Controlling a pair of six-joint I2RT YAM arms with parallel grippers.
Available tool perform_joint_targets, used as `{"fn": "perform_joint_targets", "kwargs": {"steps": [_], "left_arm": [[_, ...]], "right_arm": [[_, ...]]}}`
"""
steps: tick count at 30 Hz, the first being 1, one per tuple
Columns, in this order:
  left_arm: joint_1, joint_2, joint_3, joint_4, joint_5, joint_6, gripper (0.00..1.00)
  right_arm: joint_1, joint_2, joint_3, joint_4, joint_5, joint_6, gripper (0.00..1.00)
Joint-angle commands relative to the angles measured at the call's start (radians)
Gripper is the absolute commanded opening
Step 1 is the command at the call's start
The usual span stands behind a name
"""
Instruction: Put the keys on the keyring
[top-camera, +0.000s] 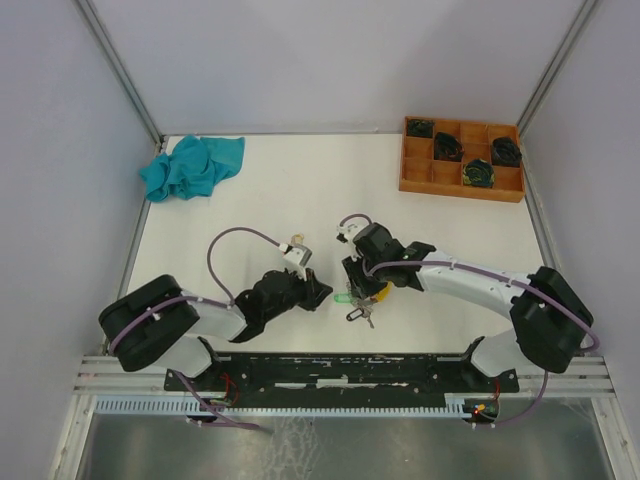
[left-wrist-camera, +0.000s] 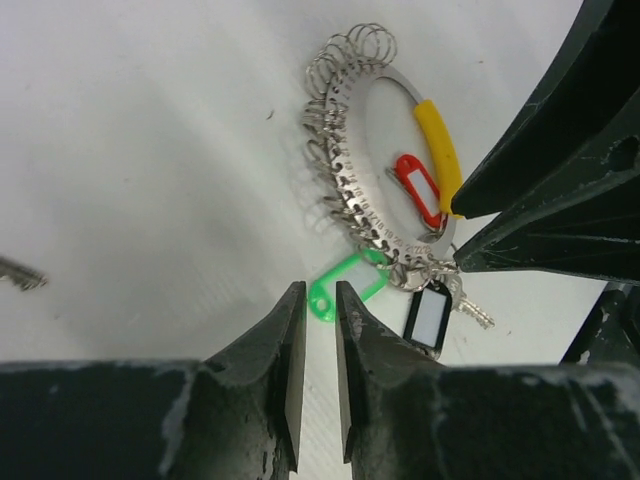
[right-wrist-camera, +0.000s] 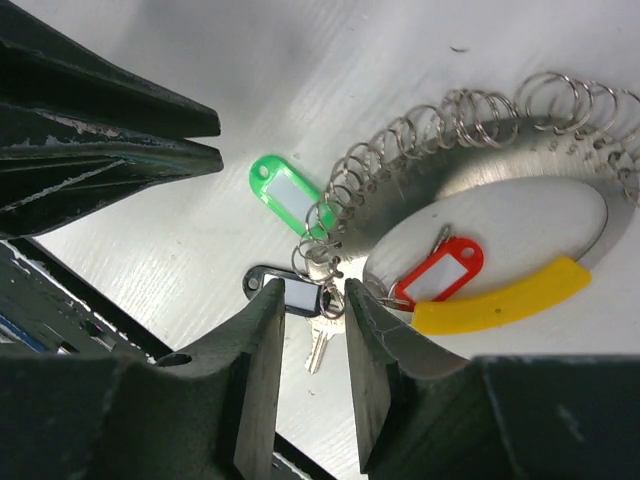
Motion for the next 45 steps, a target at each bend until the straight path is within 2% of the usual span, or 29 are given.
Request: {"fn": "perform_joint_targets", "kwargs": {"steps": [1, 7, 14, 29, 34, 41, 45], "left_arm": [[-0.003, -0.122, -0.041, -0.121, -0.111, -0.013, 0.27], [0.004, -0.271, -0.108, -0.215, -0.206, -0.067, 0.33], [0.012, -0.378, -0.144, -0.298, -0.263, -0.094, 0.34], [0.014, -0.410, -0.137, -0.317, -0.263, -0.065, 0.35], [0.014, -0.402, -0.133, -0.306, -0.248, -0.058, 0.34], [0.014, -0.392, -0.118, -0.280, -0.213, -0.036, 0.34], [0.015, -0.379, -0.095, -0.253, -0.178, -0.020, 0.35]], "right_arm": [[0.058, 0.075, 0.135, -0.076, 0.056, -0.082, 0.38], [0.121, 0.176, 0.248, -0.165, 0.174, -0.100, 0.38], [0.184, 0.273, 0.330, -0.255, 0.302, -0.084, 0.37], [0.214, 0.417, 0.390, -0.278, 0.478, -0.019, 0.35], [0.215, 0.426, 0.384, -0.249, 0.481, -0.017, 0.27], [0.214, 0.356, 0.365, -0.248, 0.470, -0.048, 0.03], [0.213, 0.259, 0.335, -0.220, 0.458, -0.077, 0.01]]}}
